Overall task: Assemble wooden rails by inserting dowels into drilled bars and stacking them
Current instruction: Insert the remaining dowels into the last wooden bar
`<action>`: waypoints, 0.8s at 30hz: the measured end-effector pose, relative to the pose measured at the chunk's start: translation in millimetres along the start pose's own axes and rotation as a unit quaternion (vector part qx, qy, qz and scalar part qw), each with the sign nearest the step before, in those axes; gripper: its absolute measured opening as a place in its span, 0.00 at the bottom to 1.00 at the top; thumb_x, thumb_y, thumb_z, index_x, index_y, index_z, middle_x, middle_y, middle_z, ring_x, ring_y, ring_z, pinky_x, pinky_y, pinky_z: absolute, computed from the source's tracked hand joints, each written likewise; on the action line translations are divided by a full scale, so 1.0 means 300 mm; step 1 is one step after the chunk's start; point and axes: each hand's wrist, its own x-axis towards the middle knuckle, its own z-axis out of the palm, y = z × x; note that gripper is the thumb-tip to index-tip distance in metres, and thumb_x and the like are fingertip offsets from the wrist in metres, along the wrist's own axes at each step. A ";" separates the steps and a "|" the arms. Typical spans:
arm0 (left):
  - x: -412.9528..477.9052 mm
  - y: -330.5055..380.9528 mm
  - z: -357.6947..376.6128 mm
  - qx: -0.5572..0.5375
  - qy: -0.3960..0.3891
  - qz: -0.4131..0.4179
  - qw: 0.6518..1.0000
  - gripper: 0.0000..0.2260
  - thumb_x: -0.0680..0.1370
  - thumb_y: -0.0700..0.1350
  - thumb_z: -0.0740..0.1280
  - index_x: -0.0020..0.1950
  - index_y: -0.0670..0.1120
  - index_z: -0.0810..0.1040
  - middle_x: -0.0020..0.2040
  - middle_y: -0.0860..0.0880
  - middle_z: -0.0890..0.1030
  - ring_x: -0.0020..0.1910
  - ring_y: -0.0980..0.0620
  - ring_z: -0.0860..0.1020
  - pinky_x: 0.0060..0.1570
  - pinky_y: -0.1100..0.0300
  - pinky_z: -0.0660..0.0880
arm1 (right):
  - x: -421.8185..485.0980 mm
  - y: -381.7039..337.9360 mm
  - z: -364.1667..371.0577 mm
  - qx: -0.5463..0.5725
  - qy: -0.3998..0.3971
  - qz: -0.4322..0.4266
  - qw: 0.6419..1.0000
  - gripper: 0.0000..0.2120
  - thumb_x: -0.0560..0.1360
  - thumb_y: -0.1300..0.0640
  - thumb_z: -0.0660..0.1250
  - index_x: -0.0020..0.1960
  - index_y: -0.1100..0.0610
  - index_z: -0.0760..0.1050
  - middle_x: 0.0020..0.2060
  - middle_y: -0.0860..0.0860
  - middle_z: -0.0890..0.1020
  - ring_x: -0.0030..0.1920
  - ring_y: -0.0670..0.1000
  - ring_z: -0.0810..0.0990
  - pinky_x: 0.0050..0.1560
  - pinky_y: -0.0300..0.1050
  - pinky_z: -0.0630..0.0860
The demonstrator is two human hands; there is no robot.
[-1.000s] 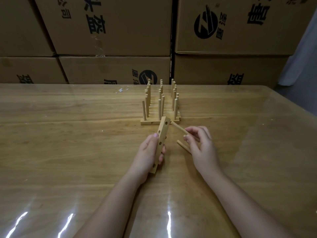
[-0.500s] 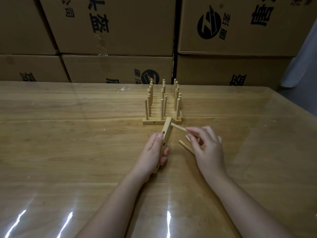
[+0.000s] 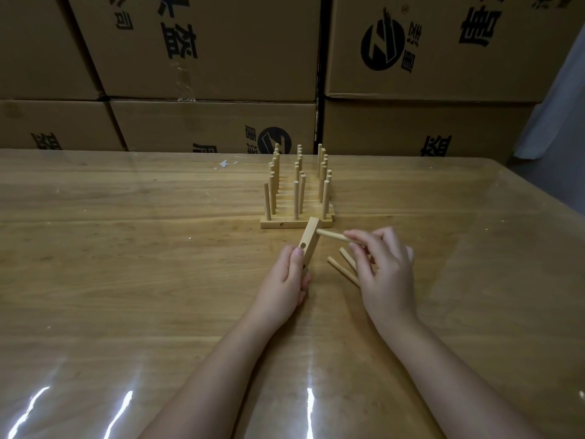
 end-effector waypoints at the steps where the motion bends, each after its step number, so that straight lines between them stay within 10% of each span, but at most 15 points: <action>1: 0.000 -0.002 0.001 0.016 0.004 0.010 1.000 0.11 0.83 0.51 0.50 0.49 0.51 0.70 0.33 0.51 0.70 0.23 0.63 0.69 0.26 0.68 0.67 | 0.000 -0.001 -0.001 -0.002 0.001 -0.002 1.000 0.10 0.72 0.67 0.70 0.52 0.58 0.81 0.39 0.52 0.76 0.40 0.49 0.75 0.47 0.47 0.65; 24: 0.015 -0.029 -0.018 0.257 0.037 0.058 0.964 0.15 0.83 0.51 0.50 0.61 0.46 0.69 0.36 0.50 0.76 0.41 0.44 0.78 0.41 0.50 0.73 | -0.015 0.000 0.008 -0.035 -0.037 0.005 0.999 0.08 0.72 0.63 0.70 0.51 0.57 0.81 0.36 0.49 0.79 0.38 0.51 0.78 0.43 0.46 0.63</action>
